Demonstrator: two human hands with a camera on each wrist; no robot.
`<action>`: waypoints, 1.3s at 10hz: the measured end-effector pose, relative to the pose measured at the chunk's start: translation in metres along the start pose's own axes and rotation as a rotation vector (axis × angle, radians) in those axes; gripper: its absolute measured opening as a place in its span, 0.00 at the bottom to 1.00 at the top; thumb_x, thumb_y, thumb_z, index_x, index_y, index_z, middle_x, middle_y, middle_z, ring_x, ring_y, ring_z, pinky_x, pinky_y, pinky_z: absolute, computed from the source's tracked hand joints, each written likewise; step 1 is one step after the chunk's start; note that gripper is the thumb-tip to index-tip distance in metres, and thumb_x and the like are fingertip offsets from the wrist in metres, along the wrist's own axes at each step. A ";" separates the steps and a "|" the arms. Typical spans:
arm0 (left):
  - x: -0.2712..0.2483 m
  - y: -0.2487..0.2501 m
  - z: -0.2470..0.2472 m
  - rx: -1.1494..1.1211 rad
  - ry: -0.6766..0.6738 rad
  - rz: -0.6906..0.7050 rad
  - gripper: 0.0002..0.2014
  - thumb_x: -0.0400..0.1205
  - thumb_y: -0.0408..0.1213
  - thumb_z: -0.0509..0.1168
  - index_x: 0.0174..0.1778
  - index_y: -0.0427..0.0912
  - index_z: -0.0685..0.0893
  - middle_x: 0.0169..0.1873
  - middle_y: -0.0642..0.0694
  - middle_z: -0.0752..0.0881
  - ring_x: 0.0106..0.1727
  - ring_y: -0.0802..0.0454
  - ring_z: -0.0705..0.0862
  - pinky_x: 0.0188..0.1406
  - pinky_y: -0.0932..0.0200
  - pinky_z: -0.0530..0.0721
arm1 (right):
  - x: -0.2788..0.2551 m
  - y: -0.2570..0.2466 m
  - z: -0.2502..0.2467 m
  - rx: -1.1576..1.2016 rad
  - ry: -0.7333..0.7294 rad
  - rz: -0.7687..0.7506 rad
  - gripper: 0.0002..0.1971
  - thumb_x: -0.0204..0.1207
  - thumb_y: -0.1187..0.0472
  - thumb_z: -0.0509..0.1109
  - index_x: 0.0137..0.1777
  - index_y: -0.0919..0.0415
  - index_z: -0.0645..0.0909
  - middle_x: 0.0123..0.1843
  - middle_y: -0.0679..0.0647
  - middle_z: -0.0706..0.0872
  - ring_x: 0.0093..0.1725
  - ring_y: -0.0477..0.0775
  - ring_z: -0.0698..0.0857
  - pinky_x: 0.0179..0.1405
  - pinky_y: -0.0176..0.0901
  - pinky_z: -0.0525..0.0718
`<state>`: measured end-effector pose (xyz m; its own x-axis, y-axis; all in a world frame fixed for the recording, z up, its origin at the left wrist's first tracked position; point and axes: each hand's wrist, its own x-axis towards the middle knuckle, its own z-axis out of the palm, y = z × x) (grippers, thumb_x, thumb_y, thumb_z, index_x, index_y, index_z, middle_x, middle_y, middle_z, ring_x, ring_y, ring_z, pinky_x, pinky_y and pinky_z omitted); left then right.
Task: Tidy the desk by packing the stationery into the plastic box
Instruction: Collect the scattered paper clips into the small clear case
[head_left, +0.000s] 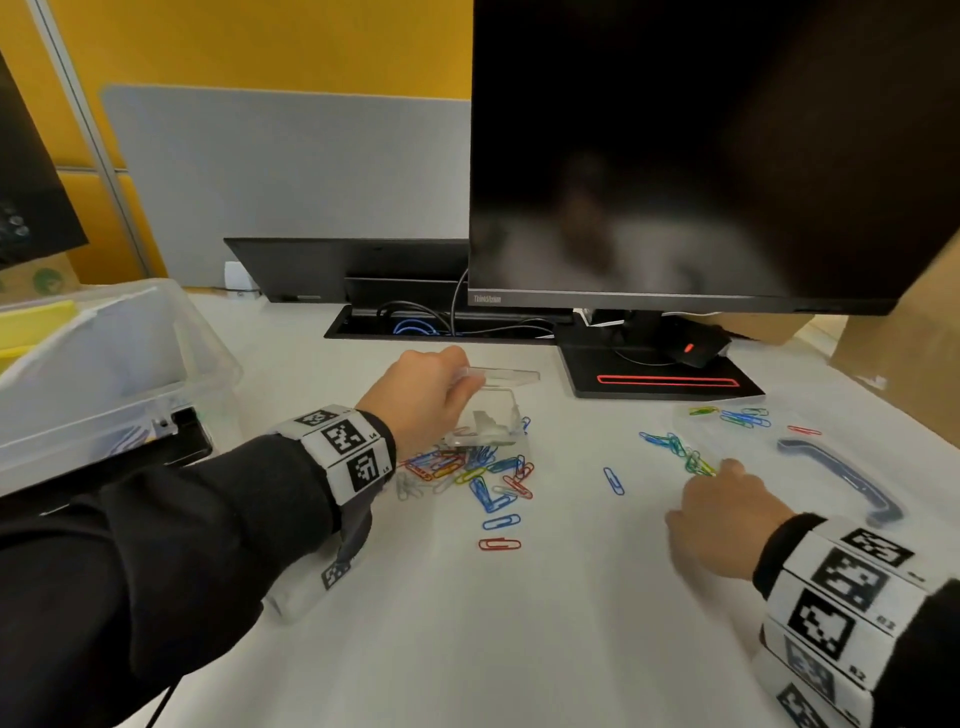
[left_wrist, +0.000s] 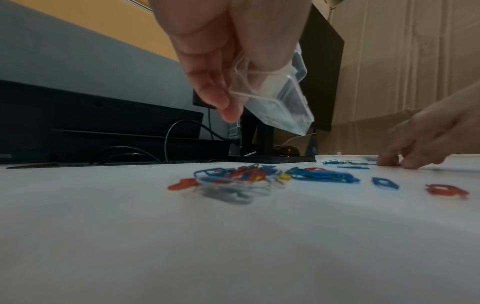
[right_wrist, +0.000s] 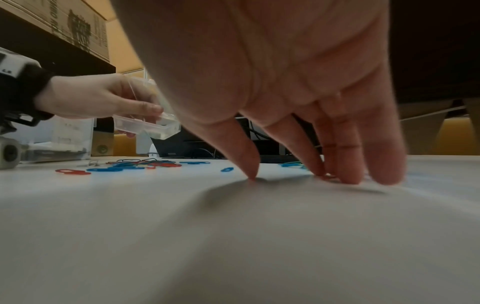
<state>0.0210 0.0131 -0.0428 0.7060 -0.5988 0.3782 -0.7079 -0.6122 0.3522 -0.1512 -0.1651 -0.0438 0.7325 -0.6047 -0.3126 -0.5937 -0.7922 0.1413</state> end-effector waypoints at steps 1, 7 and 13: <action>0.003 0.000 0.000 0.013 0.026 0.001 0.16 0.84 0.48 0.57 0.52 0.39 0.81 0.39 0.38 0.87 0.39 0.43 0.84 0.42 0.52 0.85 | 0.002 -0.006 -0.002 0.151 0.036 -0.156 0.06 0.80 0.62 0.53 0.50 0.58 0.71 0.63 0.60 0.70 0.61 0.58 0.72 0.62 0.44 0.71; 0.026 -0.005 0.006 -0.032 0.072 0.025 0.14 0.84 0.45 0.58 0.48 0.37 0.79 0.32 0.43 0.79 0.33 0.48 0.76 0.34 0.60 0.73 | 0.029 -0.037 -0.006 0.266 0.052 -0.092 0.17 0.80 0.63 0.56 0.67 0.67 0.69 0.69 0.62 0.69 0.70 0.62 0.69 0.69 0.50 0.72; 0.031 -0.007 0.008 -0.127 0.031 0.039 0.14 0.81 0.46 0.63 0.51 0.39 0.82 0.37 0.47 0.82 0.36 0.51 0.81 0.36 0.63 0.77 | 0.026 -0.034 -0.005 0.229 -0.031 -0.070 0.31 0.80 0.67 0.55 0.80 0.71 0.46 0.82 0.69 0.45 0.82 0.67 0.50 0.78 0.55 0.57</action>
<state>0.0478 -0.0055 -0.0405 0.6782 -0.6032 0.4198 -0.7332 -0.5170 0.4417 -0.1100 -0.1545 -0.0523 0.7662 -0.5433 -0.3433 -0.6043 -0.7907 -0.0975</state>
